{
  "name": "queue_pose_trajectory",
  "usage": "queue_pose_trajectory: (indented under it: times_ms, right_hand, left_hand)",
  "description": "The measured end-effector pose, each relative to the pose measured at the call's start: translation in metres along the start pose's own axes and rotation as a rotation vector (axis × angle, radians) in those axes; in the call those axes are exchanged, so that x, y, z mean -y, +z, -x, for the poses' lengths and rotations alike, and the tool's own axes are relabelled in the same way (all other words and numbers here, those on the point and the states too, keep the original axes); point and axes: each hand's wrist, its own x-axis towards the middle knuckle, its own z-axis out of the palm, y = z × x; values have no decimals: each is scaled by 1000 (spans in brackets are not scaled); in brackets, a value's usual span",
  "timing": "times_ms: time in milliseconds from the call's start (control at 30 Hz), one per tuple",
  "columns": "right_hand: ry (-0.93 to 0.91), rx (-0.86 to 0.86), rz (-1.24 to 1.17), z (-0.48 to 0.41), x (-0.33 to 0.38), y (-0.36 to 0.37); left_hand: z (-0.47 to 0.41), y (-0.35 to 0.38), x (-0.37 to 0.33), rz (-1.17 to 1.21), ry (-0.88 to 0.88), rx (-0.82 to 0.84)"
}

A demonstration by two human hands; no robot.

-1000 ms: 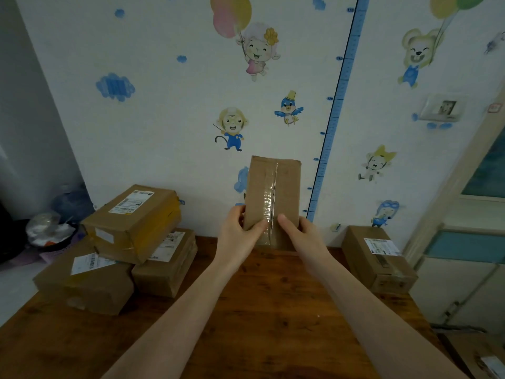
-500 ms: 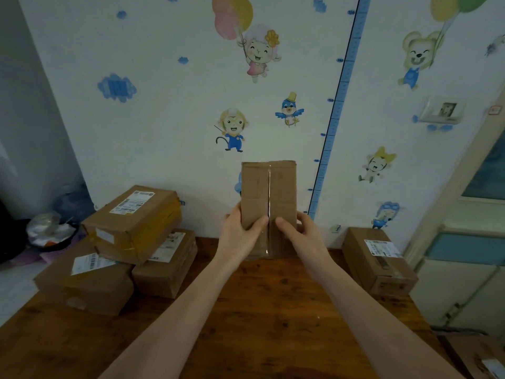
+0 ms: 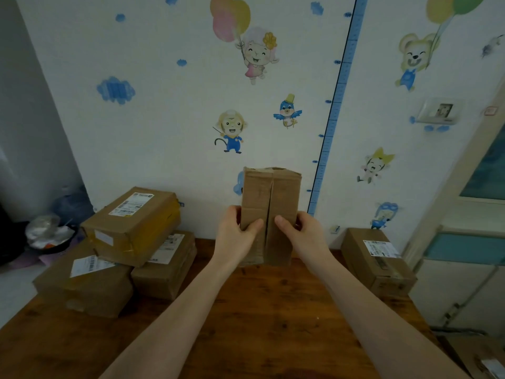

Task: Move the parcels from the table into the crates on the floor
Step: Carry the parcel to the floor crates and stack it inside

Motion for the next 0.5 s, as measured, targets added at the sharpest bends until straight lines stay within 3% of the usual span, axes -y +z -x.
queue_pose_trajectory:
  times_ms: [167, 500]
  right_hand:
    - [-72, 53, 6, 1, 5, -4]
    - [269, -91, -210, -9, 14, -3]
  left_hand:
    - [1, -3, -3, 30, 60, 33]
    - [7, -1, -8, 87, -114, 62]
